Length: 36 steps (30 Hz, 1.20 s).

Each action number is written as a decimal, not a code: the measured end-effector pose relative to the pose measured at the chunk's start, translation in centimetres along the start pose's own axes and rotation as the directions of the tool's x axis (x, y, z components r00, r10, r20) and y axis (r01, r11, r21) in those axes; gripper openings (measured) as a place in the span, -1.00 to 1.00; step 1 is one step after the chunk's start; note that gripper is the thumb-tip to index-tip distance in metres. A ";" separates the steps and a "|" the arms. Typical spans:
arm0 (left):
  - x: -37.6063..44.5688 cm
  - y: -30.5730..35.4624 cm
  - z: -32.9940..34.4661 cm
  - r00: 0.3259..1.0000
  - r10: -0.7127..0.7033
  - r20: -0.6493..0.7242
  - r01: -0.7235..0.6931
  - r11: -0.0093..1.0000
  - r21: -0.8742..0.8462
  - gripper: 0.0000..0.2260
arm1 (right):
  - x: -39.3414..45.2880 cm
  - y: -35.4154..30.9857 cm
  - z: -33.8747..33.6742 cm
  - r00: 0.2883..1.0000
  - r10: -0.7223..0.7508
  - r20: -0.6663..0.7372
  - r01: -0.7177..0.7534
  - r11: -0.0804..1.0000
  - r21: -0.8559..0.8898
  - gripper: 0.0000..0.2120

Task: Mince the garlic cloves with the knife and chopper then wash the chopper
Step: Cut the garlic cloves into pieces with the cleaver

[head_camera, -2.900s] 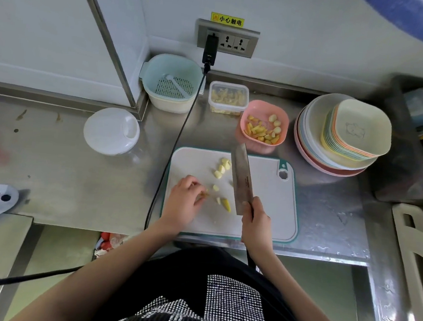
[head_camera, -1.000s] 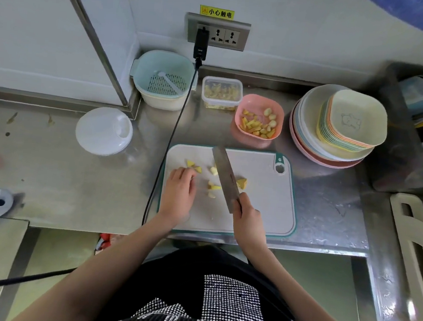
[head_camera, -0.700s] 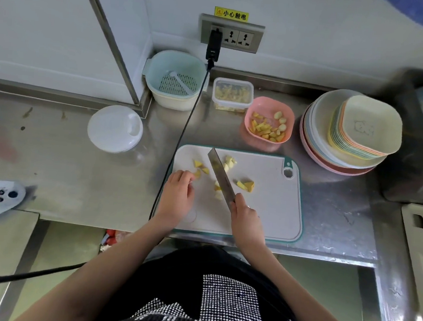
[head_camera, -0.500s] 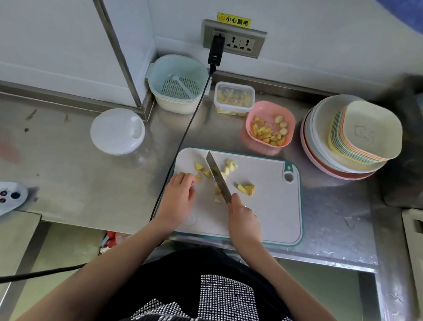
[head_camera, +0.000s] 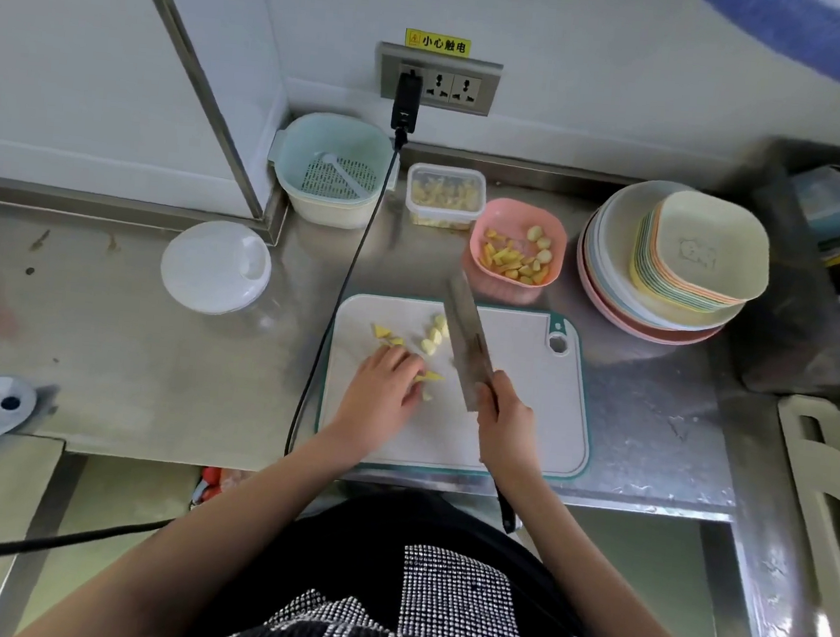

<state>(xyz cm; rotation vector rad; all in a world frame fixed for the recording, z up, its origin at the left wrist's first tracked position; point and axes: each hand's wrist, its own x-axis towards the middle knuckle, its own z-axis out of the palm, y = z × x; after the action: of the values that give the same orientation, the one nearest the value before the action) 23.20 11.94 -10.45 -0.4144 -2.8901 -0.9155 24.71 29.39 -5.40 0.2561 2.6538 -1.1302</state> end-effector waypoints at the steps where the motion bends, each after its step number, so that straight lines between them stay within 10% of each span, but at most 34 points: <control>1: 0.3 0.2 -0.1 1.000 0.012 -0.003 -0.012 1.000 0.006 -0.92 | -0.1 0.3 -0.4 0.999 0.009 -0.037 -0.008 1.000 0.010 -0.76; 13: 6.2 3.6 3.0 0.951 0.000 0.308 -0.075 0.970 0.230 -0.73 | -2.0 3.4 -3.2 0.980 0.142 -0.138 -0.139 0.990 0.035 -0.80; 23: 3.2 2.2 1.7 0.977 -0.156 0.148 0.175 0.976 -0.126 -0.80 | -1.2 0.9 -1.1 0.995 0.071 0.071 -0.062 0.991 -0.122 -0.82; 28: 2.0 0.5 0.4 0.982 -0.165 -0.088 0.159 0.985 -0.071 -0.81 | -0.6 1.0 -0.1 0.991 0.072 0.114 -0.043 0.970 -0.238 -0.84; 36: 1.1 -1.3 0.2 0.960 -0.263 -0.099 0.259 0.965 -0.052 -0.75 | -0.1 1.2 1.0 0.985 0.076 0.156 -0.006 0.913 -0.407 -0.89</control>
<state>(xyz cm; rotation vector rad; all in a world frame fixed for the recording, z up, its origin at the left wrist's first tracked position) 21.78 11.26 -11.15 0.0164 -2.8784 -0.9954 25.30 29.52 -6.88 0.1289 2.6355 -0.5352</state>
